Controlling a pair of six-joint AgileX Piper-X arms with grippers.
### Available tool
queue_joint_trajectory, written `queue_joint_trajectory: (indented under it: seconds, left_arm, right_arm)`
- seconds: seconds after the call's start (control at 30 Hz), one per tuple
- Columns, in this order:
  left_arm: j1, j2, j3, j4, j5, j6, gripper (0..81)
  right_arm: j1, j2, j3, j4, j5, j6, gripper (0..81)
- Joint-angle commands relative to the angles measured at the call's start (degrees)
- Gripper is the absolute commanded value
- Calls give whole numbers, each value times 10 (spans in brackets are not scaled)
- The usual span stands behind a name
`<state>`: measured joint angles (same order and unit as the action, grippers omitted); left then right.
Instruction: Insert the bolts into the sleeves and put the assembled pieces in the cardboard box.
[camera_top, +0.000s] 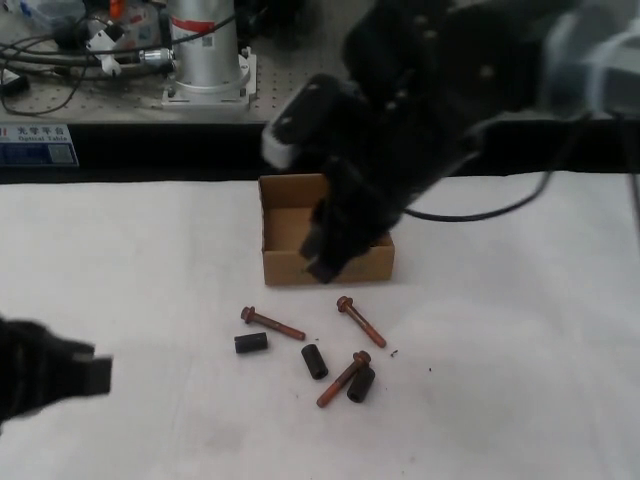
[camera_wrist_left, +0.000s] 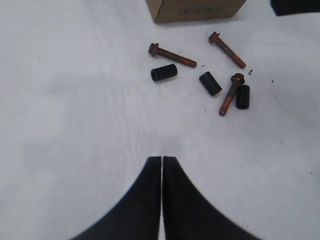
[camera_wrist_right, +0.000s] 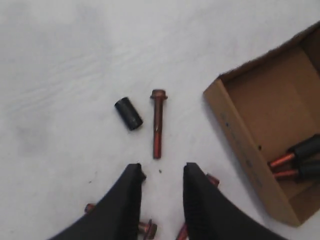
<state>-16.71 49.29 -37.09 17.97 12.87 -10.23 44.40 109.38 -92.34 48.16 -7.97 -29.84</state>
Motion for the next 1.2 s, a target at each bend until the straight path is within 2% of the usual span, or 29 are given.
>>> queue_joint_trajectory:
  seconds: [0.0, 0.13, 0.3, 0.37, 0.47, 0.67, 0.87, 1.17]
  left_arm:
    - [4, -117, 55, 46, -2, -14, 6]
    - [4, -190, 76, 88, -2, -14, 6]
    - [4, -254, 87, 125, -2, -14, 6]
    - [4, -271, 87, 142, -2, -14, 6]
    - [4, -285, 87, 160, -2, -12, 6]
    - [4, -288, 87, 172, -2, -12, 6]
    - [4, -288, 87, 188, -2, -9, 6]
    - [4, -288, 87, 197, -2, -9, 6]
  right_arm:
    - [9, 29, -32, 5, 14, -29, 216]
    - [30, 87, -81, 4, 36, -69, 218]
    - [43, 155, -133, 4, 36, -76, 219]
    - [47, 173, -148, 12, 36, -75, 261]
    - [56, 187, -153, 30, 73, -75, 349]
    - [71, 201, -153, 55, 70, -75, 309]
    - [85, 211, -153, 51, 70, -75, 310]
    - [81, 219, -153, 52, 74, -75, 310]
